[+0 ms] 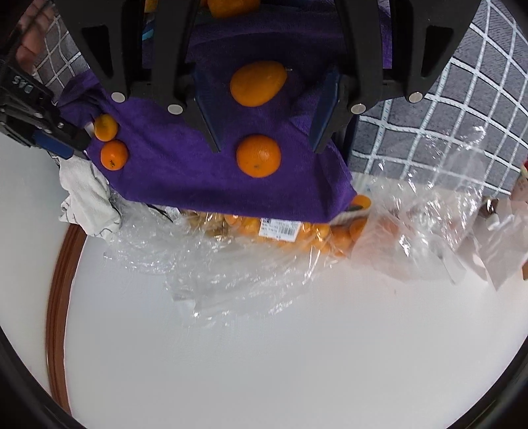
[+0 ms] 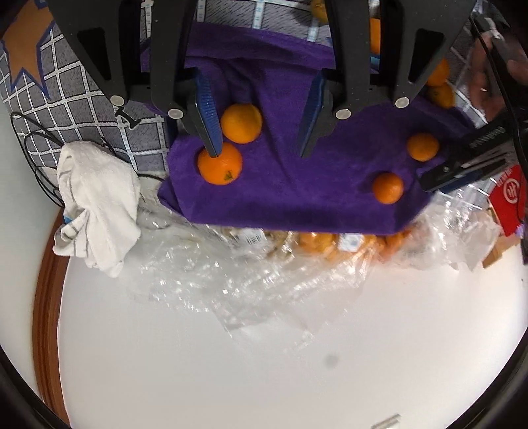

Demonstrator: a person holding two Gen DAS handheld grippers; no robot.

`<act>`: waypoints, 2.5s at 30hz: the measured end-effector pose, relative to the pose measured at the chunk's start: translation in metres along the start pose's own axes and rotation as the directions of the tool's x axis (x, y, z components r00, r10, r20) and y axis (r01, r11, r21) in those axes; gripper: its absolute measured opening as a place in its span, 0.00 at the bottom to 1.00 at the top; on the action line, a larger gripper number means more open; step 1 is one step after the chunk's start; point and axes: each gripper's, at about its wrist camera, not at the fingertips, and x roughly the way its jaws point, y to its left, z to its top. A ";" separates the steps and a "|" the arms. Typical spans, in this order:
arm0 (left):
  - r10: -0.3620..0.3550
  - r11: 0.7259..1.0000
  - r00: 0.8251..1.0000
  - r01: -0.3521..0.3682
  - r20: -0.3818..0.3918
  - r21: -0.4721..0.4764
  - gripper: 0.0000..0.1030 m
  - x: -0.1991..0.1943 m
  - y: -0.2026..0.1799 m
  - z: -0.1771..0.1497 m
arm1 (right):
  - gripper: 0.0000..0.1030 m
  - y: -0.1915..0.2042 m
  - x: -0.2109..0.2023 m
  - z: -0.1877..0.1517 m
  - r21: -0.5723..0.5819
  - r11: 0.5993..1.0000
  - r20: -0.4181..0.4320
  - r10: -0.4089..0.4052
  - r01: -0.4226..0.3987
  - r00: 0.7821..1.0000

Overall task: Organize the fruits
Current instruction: 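Grasp a yellow lemon with the right gripper while the left gripper grasps an orange, then carry the held lemon and orange up toward the purple towel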

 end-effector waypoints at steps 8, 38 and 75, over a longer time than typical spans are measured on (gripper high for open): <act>-0.037 0.999 0.998 0.037 0.045 0.001 0.50 -0.012 0.003 0.004 | 0.45 0.011 -0.031 -0.017 -0.004 1.000 -0.072 0.019 -0.019 0.997; -0.133 0.990 0.990 0.130 -0.050 -0.057 0.58 -0.064 0.001 -0.003 | 0.28 0.019 -0.031 -0.078 -0.007 0.979 -0.185 0.197 -0.202 0.963; -0.120 0.968 0.973 0.071 -0.195 -0.240 0.31 -0.044 0.033 -0.060 | 0.28 0.002 -0.038 -0.076 0.063 0.979 -0.128 0.200 -0.193 0.971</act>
